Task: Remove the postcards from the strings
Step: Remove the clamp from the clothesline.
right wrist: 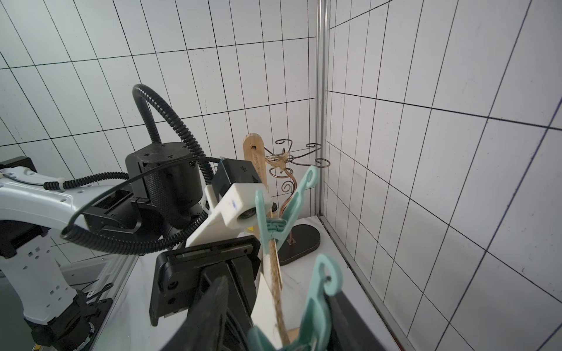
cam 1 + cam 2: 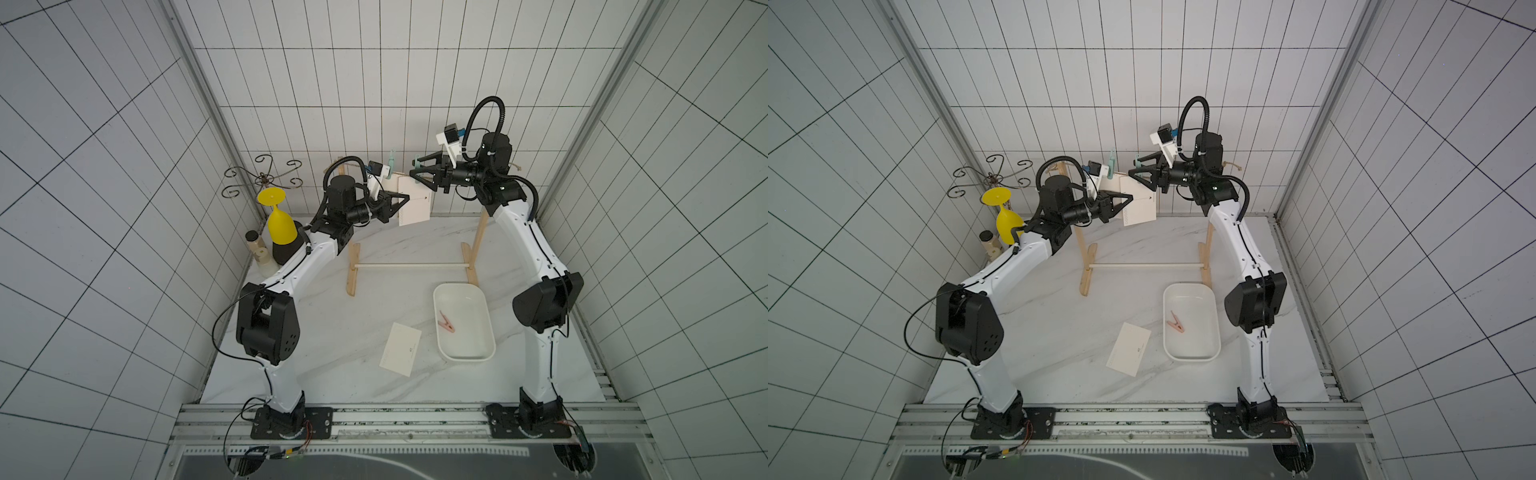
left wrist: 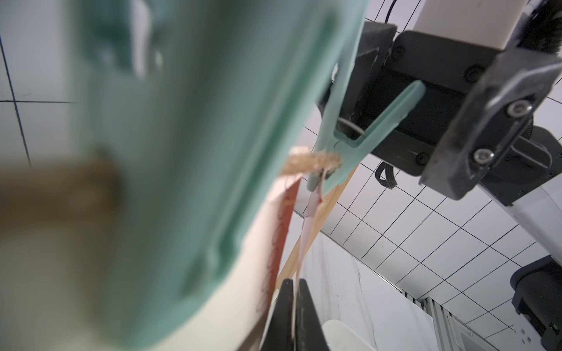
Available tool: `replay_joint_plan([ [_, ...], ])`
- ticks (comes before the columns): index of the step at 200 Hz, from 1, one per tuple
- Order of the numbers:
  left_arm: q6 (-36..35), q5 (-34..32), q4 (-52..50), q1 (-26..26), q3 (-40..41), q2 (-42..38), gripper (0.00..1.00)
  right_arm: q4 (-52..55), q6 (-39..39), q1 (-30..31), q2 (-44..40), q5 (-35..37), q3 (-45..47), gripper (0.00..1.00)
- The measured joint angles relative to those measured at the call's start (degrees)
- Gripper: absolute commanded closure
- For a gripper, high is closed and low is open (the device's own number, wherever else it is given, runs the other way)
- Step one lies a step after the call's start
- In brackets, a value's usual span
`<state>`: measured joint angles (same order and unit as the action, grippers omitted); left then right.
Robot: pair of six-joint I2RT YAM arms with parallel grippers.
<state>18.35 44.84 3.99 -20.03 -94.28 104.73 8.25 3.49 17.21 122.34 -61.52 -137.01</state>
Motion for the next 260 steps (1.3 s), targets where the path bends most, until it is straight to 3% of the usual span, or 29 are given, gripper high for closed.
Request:
replay_joint_plan([
  [71, 0.04, 2.08, -0.24, 0.37, -0.02, 0.0, 1.0, -0.46, 0.35, -0.04, -0.76, -1.97, 1.09, 0.47],
  [185, 0.22, 5.95, -1.49, 0.81, -1.18, 0.37, 1.0, -2.47, 1.66, -0.42, -1.07, -3.98, 2.03, 0.52],
  [260, 0.17, 6.54, -2.32, 0.92, -1.27, 0.42, 1.0, -3.3, 2.38, -0.46, -1.18, -4.39, 2.71, 0.62],
])
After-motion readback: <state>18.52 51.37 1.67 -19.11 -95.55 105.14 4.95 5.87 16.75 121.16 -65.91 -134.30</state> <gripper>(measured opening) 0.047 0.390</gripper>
